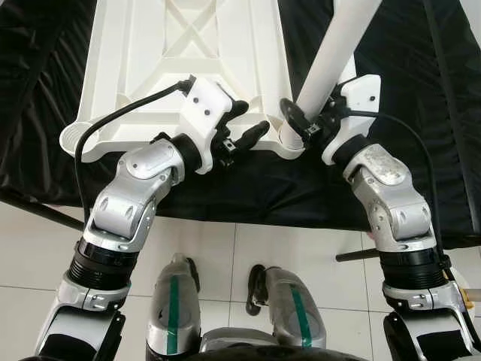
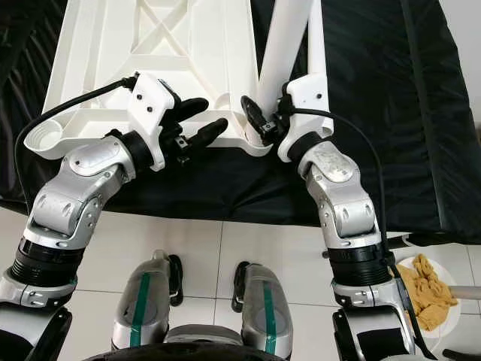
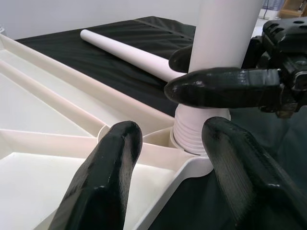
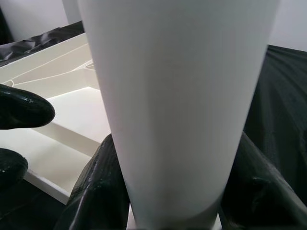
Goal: Building children table
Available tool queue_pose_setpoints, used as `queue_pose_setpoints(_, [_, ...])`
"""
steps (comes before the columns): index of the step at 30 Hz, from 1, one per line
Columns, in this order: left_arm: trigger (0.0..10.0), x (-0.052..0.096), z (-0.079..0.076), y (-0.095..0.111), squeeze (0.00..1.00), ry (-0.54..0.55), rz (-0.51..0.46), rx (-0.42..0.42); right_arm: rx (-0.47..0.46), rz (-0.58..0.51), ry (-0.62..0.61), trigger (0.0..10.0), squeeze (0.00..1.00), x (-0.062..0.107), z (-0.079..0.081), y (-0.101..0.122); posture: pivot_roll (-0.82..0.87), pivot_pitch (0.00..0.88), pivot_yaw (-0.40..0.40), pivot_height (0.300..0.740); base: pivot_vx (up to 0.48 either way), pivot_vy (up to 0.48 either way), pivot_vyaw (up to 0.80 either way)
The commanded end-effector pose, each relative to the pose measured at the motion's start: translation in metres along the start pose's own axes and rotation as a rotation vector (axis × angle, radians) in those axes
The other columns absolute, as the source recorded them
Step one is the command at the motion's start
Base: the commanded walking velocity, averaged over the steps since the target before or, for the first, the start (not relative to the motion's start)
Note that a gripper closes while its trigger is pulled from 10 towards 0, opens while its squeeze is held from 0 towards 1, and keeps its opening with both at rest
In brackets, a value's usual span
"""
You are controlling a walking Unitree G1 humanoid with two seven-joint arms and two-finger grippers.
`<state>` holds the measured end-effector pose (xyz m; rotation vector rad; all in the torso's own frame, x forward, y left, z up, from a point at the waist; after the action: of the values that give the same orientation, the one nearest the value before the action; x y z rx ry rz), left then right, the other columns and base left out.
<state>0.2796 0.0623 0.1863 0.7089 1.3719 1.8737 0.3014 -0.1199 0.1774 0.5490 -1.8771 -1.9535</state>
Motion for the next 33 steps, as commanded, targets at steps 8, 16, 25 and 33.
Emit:
queue_pose_setpoints(8, [10.0, 0.001, 0.002, 0.006, 0.00, 0.041, -0.008, -0.008, -0.035, 0.108, -0.016, 10.0, 0.00, 0.007, -0.002, -0.027, 0.08, 0.115, -0.048, 0.740, 0.000, 0.000, 0.00])
queue_pose_setpoints(16, [10.0, 0.002, 0.003, 0.008, 0.00, 0.040, -0.011, -0.011, 0.006, 0.097, 0.063, 10.0, 0.00, 0.014, 0.010, -0.030, 0.08, 0.122, -0.040, 0.740, 0.000, 0.000, 0.00])
queue_pose_setpoints(25, [10.0, 0.003, 0.002, 0.009, 0.00, 0.034, -0.009, -0.006, -0.024, 0.100, 0.037, 10.0, 0.00, 0.016, 0.007, -0.032, 0.08, 0.126, -0.035, 0.740, 0.000, 0.000, 0.00])
queue_pose_setpoints(33, [10.0, 0.002, 0.000, 0.009, 0.00, 0.030, -0.010, -0.002, -0.127, 0.182, -0.082, 10.0, 0.00, 0.010, -0.011, -0.038, 0.08, 0.131, -0.034, 0.740, 0.000, 0.000, 0.00])
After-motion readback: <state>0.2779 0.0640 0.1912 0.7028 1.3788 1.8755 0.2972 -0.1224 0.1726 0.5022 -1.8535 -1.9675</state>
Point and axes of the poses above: a point about 5 cm out from each wrist's last joint towards the gripper, its own x axis pointing back from the gripper into the wrist, its own y axis along the axis of the wrist's last joint, z = x × y, the point moved 2 cm from there along -x, pointing out of the wrist towards the gripper, and after that the axes turned 9 degrees about -x, right-handed, at the moved point
